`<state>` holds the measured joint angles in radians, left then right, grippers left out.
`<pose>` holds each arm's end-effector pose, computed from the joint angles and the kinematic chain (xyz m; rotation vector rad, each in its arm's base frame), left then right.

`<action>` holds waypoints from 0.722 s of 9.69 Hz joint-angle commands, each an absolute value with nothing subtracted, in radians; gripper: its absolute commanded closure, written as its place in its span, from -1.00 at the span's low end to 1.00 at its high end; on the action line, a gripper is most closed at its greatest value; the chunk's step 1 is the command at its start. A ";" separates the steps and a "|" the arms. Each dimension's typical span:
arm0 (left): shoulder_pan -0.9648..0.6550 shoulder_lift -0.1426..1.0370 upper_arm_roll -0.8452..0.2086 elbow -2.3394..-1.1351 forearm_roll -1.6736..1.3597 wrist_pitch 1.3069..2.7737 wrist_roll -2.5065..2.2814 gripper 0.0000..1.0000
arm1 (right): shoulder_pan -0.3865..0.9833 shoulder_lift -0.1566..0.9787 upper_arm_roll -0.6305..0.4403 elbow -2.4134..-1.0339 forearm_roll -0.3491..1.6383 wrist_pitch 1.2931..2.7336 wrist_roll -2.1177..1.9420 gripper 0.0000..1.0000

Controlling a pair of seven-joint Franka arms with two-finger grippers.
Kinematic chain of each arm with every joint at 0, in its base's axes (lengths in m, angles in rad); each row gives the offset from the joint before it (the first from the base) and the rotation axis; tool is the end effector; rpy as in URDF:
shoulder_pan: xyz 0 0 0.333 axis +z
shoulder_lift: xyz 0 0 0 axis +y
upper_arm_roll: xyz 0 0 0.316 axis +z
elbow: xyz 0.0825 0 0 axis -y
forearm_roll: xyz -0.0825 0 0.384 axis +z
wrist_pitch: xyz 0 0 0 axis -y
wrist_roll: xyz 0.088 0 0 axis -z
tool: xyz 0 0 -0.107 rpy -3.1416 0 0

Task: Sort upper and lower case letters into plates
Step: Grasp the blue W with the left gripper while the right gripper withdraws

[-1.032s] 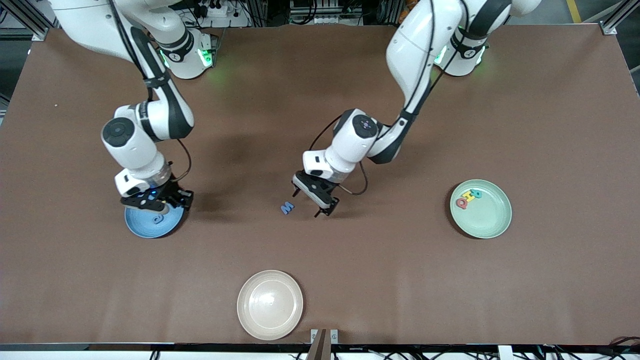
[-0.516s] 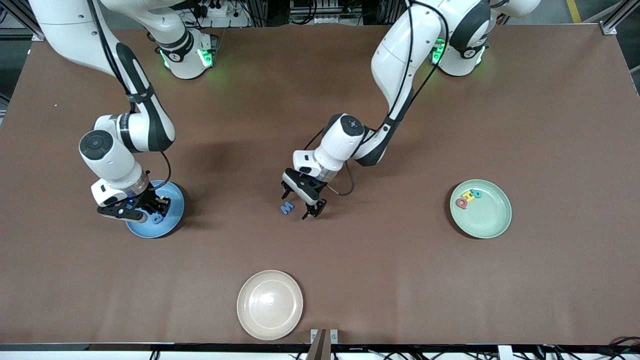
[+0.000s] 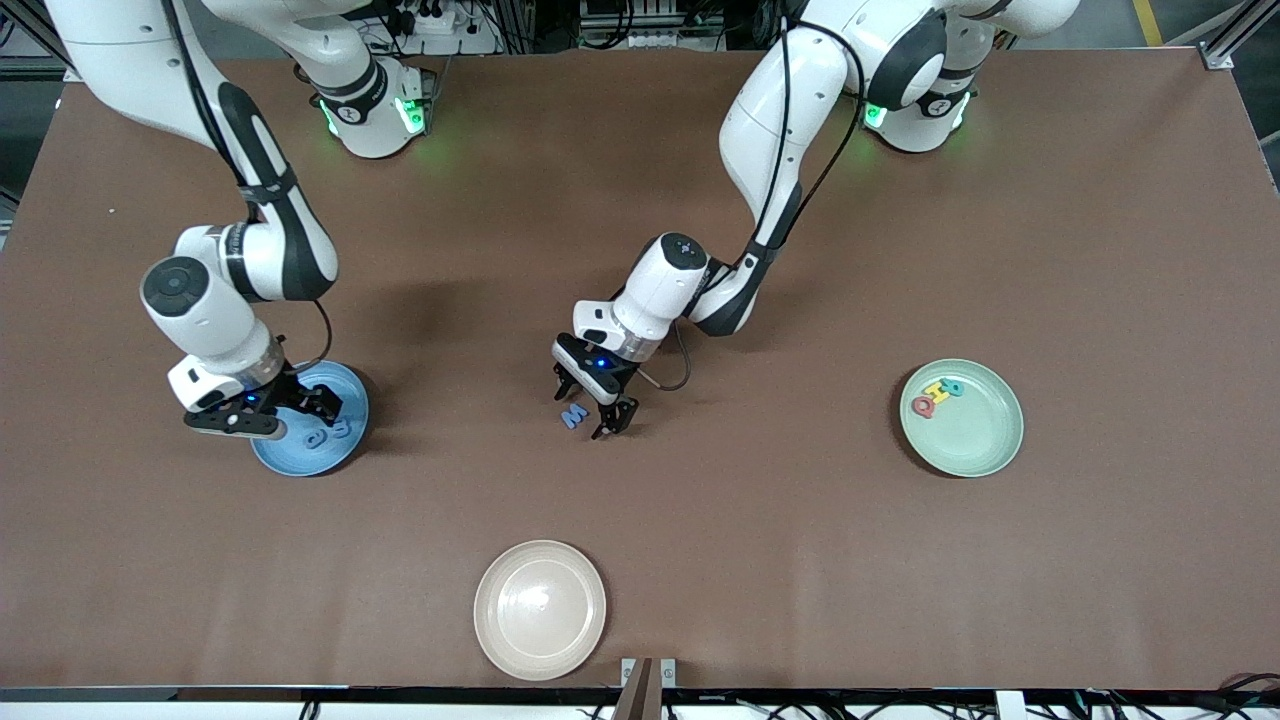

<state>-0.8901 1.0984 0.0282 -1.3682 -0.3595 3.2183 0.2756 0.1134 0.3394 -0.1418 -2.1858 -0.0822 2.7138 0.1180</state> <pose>0.5130 -0.5565 0.1342 2.4703 -1.0352 0.9635 0.5788 -0.0127 0.2510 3.0471 -0.0950 0.2968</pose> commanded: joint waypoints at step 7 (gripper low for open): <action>-0.920 1.161 0.064 -1.331 -0.365 3.260 0.265 0.09 | 0.037 0.071 -0.095 -2.027 -0.094 2.150 -0.027 -1.00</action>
